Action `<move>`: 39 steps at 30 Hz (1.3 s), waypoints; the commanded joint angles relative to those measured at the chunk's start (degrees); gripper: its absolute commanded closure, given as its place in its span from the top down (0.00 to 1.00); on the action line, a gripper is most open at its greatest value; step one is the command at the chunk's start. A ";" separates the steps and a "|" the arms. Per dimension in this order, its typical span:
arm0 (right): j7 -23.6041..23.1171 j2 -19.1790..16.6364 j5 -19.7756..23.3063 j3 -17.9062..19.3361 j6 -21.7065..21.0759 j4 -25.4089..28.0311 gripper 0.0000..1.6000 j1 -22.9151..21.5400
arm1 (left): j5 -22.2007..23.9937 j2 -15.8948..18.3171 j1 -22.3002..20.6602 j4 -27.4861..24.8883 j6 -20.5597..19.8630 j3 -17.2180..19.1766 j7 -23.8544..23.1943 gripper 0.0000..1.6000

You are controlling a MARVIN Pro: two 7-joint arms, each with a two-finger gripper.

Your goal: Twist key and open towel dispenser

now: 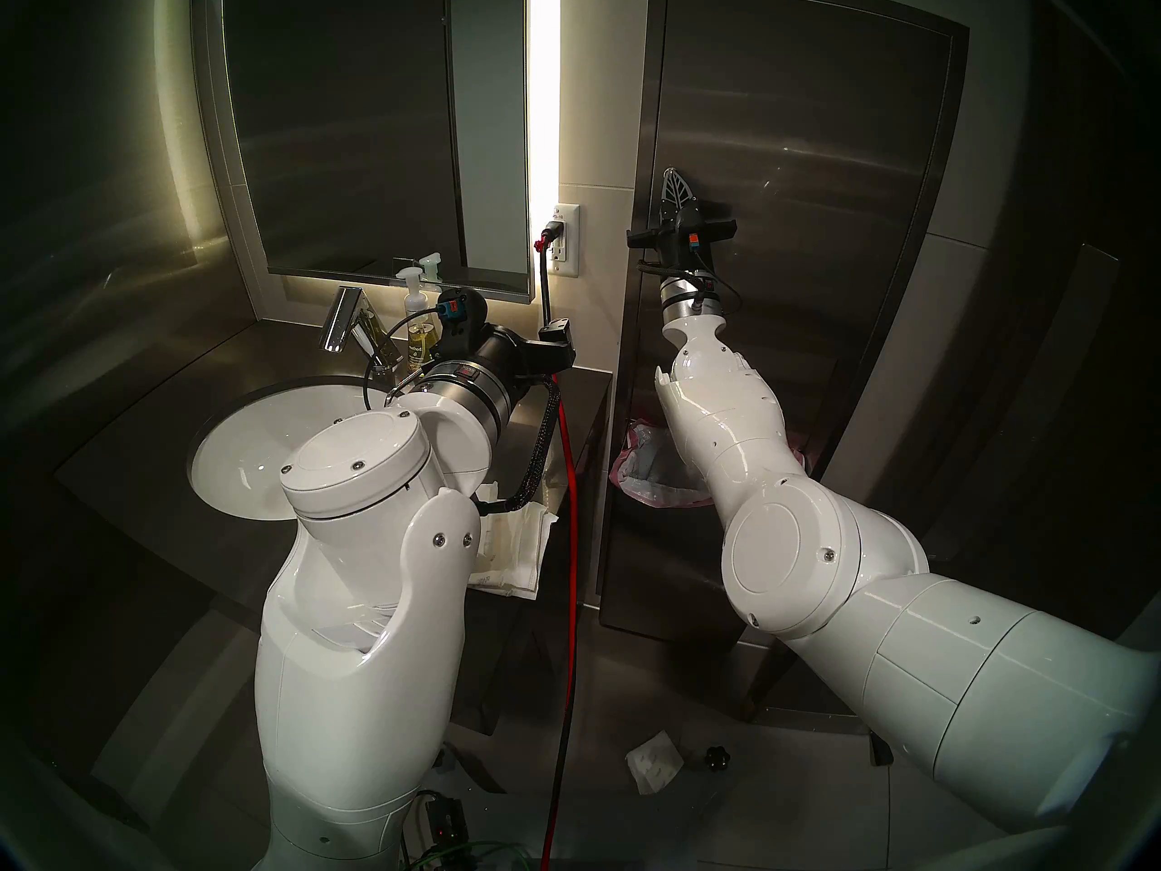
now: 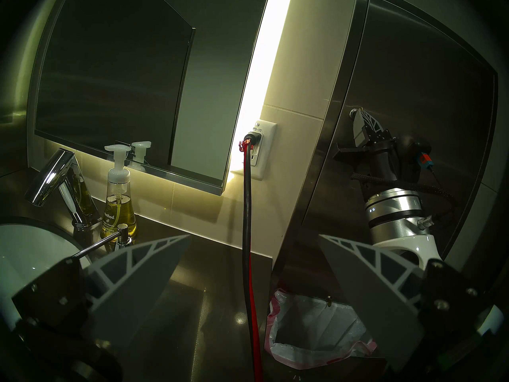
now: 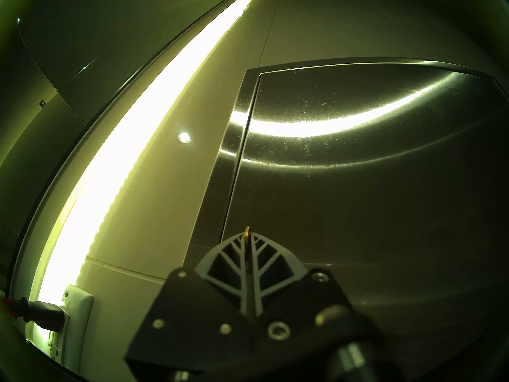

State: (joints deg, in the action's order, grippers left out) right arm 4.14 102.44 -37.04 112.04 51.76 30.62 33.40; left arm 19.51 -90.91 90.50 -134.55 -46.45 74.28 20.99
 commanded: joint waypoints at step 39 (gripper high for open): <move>-4.71 -1.37 4.99 -2.31 3.24 30.21 0.00 17.66 | -0.03 0.11 -0.38 -0.35 0.13 0.10 -0.02 1.00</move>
State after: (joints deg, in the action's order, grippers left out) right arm -3.16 103.31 -35.03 107.48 55.16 55.09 50.24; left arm 19.51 -90.91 90.52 -134.51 -46.45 74.28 20.96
